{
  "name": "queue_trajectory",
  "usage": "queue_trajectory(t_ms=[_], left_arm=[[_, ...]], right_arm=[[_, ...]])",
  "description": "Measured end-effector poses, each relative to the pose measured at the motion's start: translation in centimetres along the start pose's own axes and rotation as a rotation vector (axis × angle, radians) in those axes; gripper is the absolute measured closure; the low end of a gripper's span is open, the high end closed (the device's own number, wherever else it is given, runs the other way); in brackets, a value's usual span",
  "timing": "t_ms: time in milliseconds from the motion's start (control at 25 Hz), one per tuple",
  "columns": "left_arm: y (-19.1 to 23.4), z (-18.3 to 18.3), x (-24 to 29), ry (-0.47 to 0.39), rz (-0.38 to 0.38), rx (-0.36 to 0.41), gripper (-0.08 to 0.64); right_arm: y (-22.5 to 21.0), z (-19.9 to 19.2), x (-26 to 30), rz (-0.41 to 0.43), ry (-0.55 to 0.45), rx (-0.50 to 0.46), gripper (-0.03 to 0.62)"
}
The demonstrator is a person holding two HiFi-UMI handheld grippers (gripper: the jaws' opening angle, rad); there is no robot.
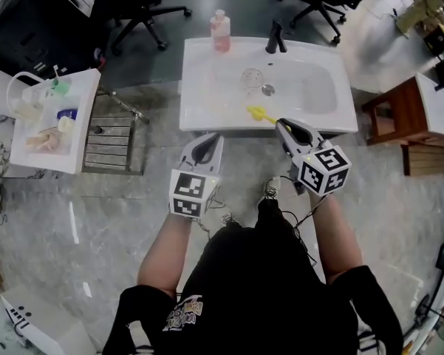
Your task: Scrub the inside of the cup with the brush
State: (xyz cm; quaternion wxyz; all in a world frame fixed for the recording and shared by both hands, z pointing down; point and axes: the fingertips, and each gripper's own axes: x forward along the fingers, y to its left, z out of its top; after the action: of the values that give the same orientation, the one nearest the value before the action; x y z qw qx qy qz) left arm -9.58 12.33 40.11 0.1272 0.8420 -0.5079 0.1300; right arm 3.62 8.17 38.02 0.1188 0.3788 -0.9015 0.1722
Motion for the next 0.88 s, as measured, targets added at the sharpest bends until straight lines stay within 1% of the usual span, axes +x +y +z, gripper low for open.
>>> queue_trajectory(t_ms=[160,320,520,640,880], left_arm=[[-2.2,0.3,-0.1,-0.008,-0.031,0.005,0.552],[-4.6,0.9,-0.1,-0.025,-0.026,0.011,0.552],[-7.8,2.2,0.1,-0.054,0.018,0.008,0.554],[-9.8,2.5,0.3,-0.052,0.046,0.013,0.554],[-13.7,2.9,0.2,-0.039,0.098,0.02,0.552]], right_arm=[[-0.6,-0.2,-2.9,-0.045,-0.018,0.001,0.555],[-1.2,0.1,-5.6,-0.049,-0.038,-0.012,0.555],[-2.3,1.1,-8.8,-0.014,-0.065,-0.04,0.555],[-2.9,1.7,-10.4,0.023,-0.08,-0.053,0.555],[-4.4,1.5,-12.7,0.091,-0.095,-0.058,0.555]])
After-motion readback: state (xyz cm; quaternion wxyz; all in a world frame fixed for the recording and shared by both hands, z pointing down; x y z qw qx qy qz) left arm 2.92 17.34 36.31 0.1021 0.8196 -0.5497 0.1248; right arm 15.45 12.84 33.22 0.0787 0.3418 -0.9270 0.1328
